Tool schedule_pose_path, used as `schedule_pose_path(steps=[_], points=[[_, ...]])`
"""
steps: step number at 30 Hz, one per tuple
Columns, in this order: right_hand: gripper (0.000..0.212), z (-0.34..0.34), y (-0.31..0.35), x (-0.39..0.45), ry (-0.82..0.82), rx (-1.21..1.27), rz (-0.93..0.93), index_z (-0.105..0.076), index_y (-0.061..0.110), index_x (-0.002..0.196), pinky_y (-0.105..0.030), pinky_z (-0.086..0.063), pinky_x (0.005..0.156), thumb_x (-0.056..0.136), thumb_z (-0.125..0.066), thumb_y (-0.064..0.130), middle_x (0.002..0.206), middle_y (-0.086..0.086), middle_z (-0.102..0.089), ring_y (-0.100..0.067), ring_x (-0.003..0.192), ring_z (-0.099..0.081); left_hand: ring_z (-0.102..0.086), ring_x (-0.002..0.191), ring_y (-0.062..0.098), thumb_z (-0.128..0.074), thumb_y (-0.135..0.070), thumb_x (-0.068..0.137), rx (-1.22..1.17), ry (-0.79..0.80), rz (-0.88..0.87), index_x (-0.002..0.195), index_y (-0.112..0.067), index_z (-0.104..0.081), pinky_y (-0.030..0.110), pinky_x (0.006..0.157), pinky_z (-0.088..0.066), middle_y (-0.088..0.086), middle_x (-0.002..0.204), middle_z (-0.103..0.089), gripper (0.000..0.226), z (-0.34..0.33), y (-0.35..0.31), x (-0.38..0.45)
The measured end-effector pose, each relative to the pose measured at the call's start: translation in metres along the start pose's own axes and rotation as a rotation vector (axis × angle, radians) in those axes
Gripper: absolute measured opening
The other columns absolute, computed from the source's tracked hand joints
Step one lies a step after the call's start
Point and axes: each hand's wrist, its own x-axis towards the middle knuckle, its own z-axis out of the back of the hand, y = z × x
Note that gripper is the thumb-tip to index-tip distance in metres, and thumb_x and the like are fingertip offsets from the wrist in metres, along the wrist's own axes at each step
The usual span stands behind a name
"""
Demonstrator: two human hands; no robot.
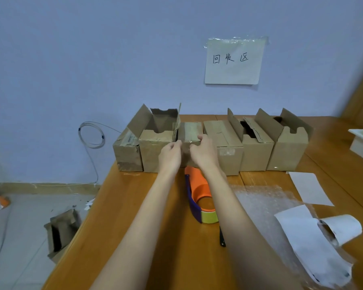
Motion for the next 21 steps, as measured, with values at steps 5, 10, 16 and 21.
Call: schedule_pose_path(steps=[5,10,16,21], points=[[0.053,-0.013,0.001,0.005,-0.046,-0.072,-0.076,-0.033,0.006,0.145,-0.036,-0.04,0.097,0.094,-0.047,0.013,0.146,-0.013,-0.037,-0.03,0.131,-0.041,-0.033,0.141,0.021,-0.037,-0.037,0.101,0.078,0.162,-0.03,0.146,-0.014,-0.04,0.039,0.118,-0.024,0.002,0.153,-0.036,0.051,-0.011,-0.003,0.002],[0.048,-0.009,-0.005,0.01,-0.134,-0.186,-0.072,-0.034,0.003,0.142,-0.034,-0.041,0.086,0.097,-0.046,0.018,0.144,-0.013,-0.037,-0.032,0.121,-0.05,-0.012,0.149,0.02,-0.035,-0.038,0.101,0.132,0.185,-0.041,0.155,-0.013,-0.016,0.041,0.121,-0.014,-0.001,0.162,-0.007,0.062,-0.025,0.0,0.011],[0.042,-0.01,-0.009,0.021,-0.081,-0.157,-0.11,-0.045,-0.001,0.132,-0.039,-0.045,0.089,0.099,-0.045,0.024,0.132,-0.018,-0.049,-0.035,0.115,-0.054,-0.047,0.123,0.029,-0.042,-0.026,0.099,0.134,0.078,-0.069,0.137,0.007,-0.038,0.043,0.105,-0.04,0.013,0.146,-0.03,0.051,-0.03,-0.003,0.016],[0.039,-0.013,-0.013,0.024,-0.068,-0.257,-0.11,-0.048,-0.004,0.126,-0.032,-0.038,0.076,0.1,-0.044,0.025,0.131,-0.016,-0.037,-0.036,0.104,-0.057,-0.044,0.12,0.019,-0.044,-0.032,0.101,0.124,0.07,-0.065,0.147,-0.007,-0.031,0.027,0.099,-0.035,0.005,0.146,-0.022,0.055,-0.031,0.001,0.014]])
